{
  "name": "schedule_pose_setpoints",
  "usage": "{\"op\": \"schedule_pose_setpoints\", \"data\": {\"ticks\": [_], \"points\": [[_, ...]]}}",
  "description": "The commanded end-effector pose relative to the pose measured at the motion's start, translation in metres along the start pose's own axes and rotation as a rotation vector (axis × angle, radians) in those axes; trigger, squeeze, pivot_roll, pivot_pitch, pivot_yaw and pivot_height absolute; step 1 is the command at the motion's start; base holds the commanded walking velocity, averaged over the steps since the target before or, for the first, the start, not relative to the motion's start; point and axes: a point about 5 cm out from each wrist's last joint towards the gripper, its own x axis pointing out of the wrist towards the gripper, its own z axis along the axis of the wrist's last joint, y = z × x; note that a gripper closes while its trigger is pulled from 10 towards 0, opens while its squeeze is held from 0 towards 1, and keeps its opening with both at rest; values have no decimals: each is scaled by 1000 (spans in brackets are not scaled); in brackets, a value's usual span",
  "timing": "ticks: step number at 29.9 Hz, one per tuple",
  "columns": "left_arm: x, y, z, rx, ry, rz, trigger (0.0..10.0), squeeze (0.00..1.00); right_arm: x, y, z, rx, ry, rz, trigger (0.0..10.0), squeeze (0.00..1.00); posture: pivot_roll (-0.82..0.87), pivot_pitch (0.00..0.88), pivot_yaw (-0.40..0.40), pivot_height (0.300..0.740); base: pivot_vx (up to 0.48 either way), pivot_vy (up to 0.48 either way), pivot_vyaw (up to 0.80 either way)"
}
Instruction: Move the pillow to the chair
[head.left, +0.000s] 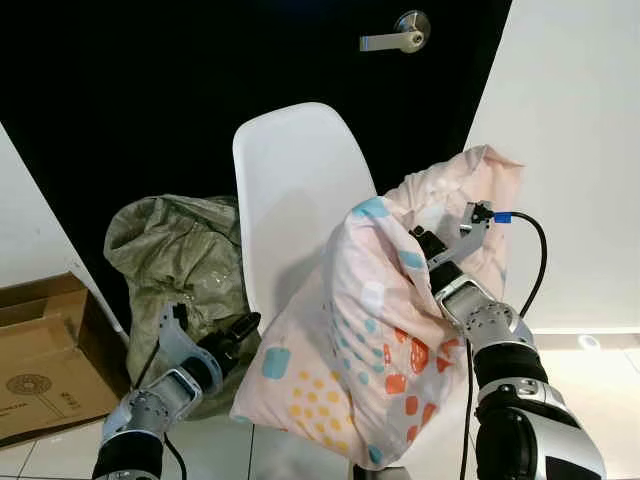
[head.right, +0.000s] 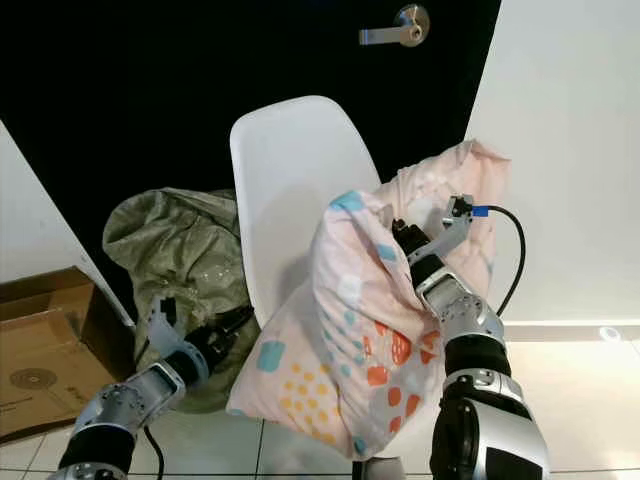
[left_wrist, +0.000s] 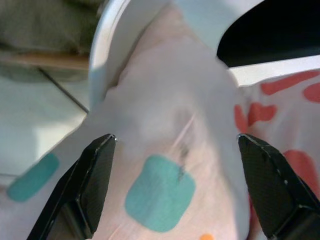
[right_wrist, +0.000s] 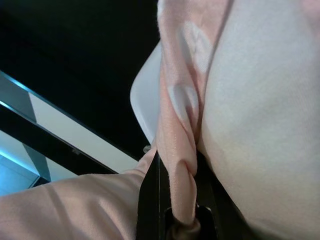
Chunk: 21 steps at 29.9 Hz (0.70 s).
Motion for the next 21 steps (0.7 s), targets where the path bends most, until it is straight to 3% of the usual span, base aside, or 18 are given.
{"op": "schedule_pose_setpoints", "data": {"ticks": [1,11,15,21], "points": [[-1,7,-1,-38,8,26,10000,0,0,2,-8,26,20,5,10000,0,-185,121,-12,570,0,0,0],[0,15,-2,-70,-16,19,10000,0,-2,8,-4,27,19,18,10000,0,-196,138,-12,570,0,0,0],[1,11,4,-89,-60,-46,10000,0,-1,14,-2,28,15,38,10000,0,-213,146,-12,570,0,0,0],[5,7,1,-93,-28,-88,10000,0,0,24,3,23,10,62,10000,0,-255,167,-6,570,0,0,0]]}}
